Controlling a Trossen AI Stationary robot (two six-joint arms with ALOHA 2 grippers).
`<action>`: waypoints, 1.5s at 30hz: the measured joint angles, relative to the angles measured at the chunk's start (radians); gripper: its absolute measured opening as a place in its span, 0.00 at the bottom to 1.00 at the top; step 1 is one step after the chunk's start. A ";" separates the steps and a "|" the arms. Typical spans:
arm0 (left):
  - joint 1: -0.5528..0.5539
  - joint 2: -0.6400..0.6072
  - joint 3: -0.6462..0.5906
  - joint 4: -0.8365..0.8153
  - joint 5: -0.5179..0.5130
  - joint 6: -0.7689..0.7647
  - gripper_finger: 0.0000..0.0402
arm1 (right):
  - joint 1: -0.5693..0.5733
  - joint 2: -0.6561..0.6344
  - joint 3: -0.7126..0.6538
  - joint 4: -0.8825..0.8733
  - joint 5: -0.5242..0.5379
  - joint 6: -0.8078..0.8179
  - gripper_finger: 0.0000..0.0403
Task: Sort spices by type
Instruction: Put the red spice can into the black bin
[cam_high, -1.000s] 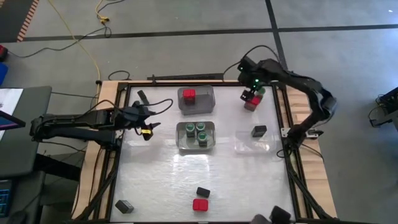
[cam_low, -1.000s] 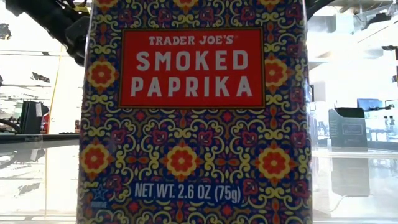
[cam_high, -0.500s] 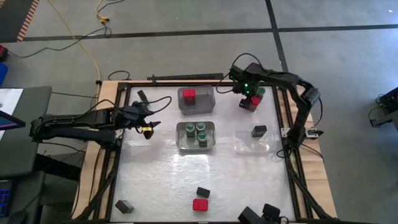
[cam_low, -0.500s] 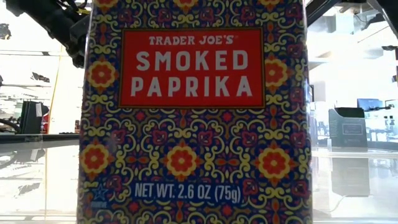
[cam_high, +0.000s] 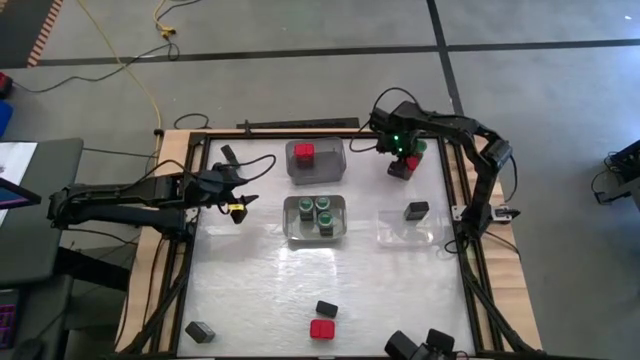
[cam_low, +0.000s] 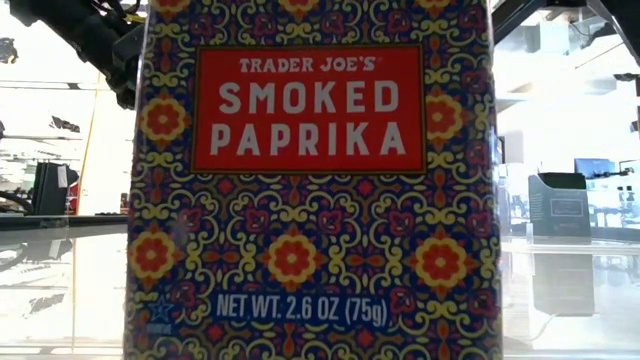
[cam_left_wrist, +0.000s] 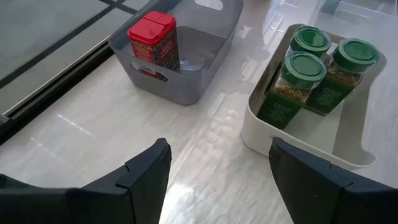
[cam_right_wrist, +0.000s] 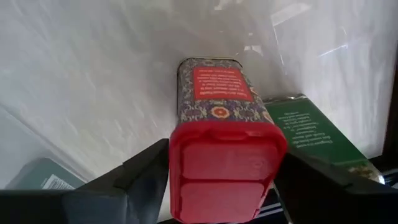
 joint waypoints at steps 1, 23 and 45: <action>0.000 0.000 0.000 0.000 0.000 0.000 0.65 | -0.003 0.000 0.000 -0.001 0.000 0.000 0.71; 0.000 0.000 0.000 0.000 0.000 -0.003 0.65 | 0.091 -0.041 0.251 -0.057 0.002 -0.023 0.60; 0.000 0.000 0.001 0.001 0.000 -0.003 0.65 | 0.322 0.159 0.992 -0.082 0.028 -0.218 0.60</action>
